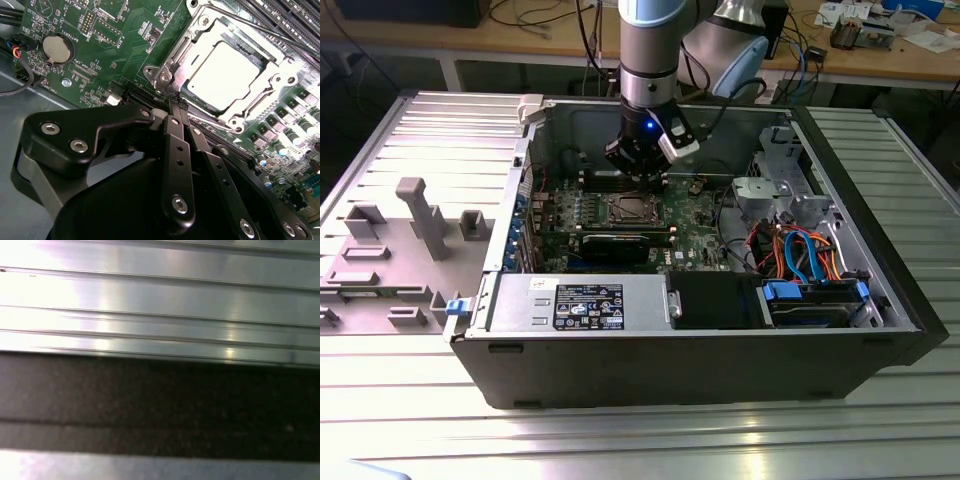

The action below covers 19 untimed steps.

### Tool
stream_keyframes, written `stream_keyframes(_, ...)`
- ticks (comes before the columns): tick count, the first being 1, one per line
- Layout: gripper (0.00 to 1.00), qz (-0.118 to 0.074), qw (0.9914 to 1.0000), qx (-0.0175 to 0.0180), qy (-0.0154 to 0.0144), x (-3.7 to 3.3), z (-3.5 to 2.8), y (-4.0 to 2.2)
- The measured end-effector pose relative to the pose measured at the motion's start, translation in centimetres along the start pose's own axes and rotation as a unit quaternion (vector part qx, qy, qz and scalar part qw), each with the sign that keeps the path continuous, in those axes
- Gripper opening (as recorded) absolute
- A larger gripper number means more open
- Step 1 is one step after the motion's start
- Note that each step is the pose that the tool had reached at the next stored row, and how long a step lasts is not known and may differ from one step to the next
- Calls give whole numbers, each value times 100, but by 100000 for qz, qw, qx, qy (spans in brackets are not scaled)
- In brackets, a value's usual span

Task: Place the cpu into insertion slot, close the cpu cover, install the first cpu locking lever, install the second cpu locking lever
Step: 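Install the first cpu locking lever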

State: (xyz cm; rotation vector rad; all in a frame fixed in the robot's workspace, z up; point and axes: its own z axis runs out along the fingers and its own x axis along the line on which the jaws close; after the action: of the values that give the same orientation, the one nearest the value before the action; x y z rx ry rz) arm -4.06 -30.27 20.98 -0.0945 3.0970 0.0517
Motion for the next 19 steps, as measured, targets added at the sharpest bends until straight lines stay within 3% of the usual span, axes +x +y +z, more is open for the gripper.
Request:
stream_keyframes(6, 11, -3, 100000, 239, 23, 0, 18, -1)
stream_keyframes(9, 11, -21, 99998, 607, 41, -1, 22, 0)
stream_keyframes(19, 11, -49, 99991, 1307, 89, -8, 45, 16)
